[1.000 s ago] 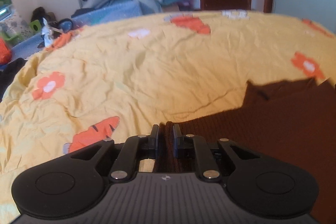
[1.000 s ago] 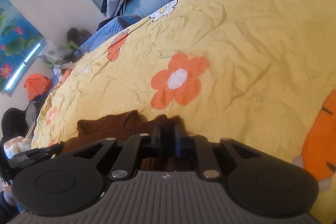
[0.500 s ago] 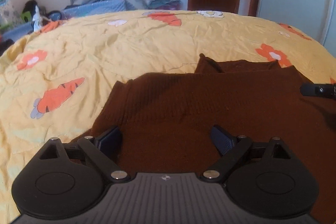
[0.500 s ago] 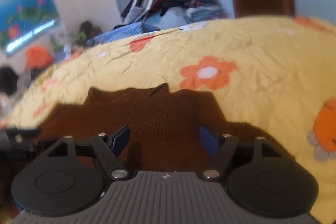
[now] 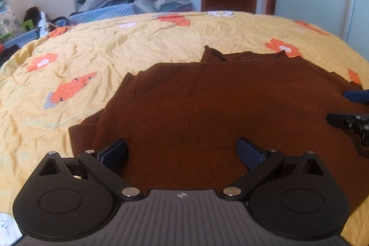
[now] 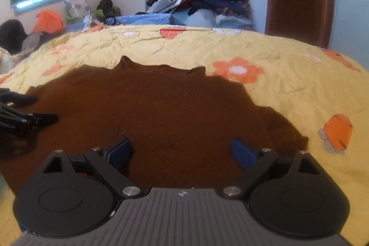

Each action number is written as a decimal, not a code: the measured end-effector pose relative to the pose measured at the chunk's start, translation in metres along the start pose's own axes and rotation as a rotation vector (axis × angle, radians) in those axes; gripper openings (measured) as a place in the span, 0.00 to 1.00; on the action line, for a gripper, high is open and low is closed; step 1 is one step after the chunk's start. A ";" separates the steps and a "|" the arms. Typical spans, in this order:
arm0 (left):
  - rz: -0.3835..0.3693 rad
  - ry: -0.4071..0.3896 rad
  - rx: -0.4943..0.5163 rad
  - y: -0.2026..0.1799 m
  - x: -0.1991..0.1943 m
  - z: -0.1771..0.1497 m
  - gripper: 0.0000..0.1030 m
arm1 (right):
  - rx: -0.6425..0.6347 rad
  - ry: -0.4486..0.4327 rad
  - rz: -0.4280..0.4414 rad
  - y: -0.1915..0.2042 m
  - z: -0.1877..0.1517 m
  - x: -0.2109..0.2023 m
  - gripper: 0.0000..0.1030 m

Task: Fold small clothes

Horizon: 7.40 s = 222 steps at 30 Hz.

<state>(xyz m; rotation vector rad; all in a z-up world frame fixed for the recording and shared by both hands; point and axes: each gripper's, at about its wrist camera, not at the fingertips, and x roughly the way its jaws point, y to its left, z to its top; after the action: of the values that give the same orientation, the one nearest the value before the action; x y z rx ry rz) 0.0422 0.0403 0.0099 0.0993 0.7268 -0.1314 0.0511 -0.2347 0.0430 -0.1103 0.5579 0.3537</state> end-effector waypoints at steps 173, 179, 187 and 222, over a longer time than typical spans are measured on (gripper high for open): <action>-0.194 -0.178 0.116 -0.095 -0.083 0.011 0.97 | 0.734 0.122 0.293 -0.187 0.021 -0.001 0.93; -0.399 0.039 -0.430 -0.011 0.029 0.058 0.79 | 0.747 0.135 0.378 -0.169 0.024 0.028 0.94; -0.466 0.196 -0.381 -0.044 0.098 0.091 0.14 | 0.778 0.192 0.393 -0.168 0.021 0.042 0.30; -0.369 0.206 -0.275 0.001 -0.021 -0.004 0.35 | 0.574 0.202 0.517 -0.071 -0.017 -0.028 0.43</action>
<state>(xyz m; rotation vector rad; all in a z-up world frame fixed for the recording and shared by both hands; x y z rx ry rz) 0.0238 0.0438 0.0211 -0.2896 0.9574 -0.3760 0.0457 -0.3125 0.0445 0.5676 0.8694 0.6732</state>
